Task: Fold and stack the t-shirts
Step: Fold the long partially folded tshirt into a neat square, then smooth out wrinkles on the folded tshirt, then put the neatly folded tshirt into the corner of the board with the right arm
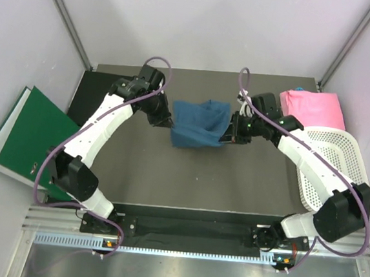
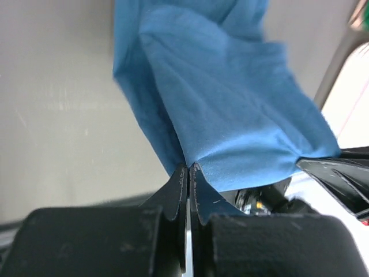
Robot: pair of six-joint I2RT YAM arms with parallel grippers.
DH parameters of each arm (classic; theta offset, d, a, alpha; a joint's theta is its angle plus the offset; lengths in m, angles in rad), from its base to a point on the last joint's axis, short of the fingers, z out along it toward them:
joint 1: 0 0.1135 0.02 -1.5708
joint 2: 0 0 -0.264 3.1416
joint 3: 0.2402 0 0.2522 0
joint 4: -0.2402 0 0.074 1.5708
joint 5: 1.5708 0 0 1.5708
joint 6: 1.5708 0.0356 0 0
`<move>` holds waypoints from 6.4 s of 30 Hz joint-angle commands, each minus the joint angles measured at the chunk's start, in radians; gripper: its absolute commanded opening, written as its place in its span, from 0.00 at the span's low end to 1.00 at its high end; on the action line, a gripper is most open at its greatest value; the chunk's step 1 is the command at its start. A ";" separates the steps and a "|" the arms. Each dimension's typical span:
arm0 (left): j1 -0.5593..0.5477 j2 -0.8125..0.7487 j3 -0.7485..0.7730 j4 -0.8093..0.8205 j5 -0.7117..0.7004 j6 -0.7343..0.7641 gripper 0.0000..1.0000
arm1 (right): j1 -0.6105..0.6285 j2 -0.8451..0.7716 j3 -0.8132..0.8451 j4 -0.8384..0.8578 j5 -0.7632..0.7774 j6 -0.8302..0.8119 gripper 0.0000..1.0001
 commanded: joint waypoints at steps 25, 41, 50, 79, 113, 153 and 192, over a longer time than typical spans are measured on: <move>0.146 0.612 0.503 0.287 -0.006 0.135 0.00 | -0.148 0.674 0.514 0.250 0.127 -0.165 0.11; 0.211 0.476 0.346 0.378 0.030 0.185 0.98 | -0.180 0.474 0.318 0.438 0.381 -0.021 1.00; 0.163 0.318 0.127 0.444 0.114 0.107 0.98 | -0.173 0.397 0.149 0.472 0.108 0.022 0.00; 0.059 0.516 -0.029 0.458 0.221 0.063 0.97 | -0.205 0.971 0.657 0.440 -0.040 0.179 0.00; 0.100 0.379 0.081 0.269 0.201 0.356 0.98 | -0.022 0.903 0.729 -0.002 1.715 -0.670 0.97; 0.179 0.355 0.014 0.289 0.269 0.339 0.96 | -0.331 1.164 0.826 -0.312 1.580 -0.424 0.09; 0.186 0.244 -0.112 0.347 0.182 0.323 0.97 | 0.176 1.014 0.817 -0.419 1.330 -0.302 0.31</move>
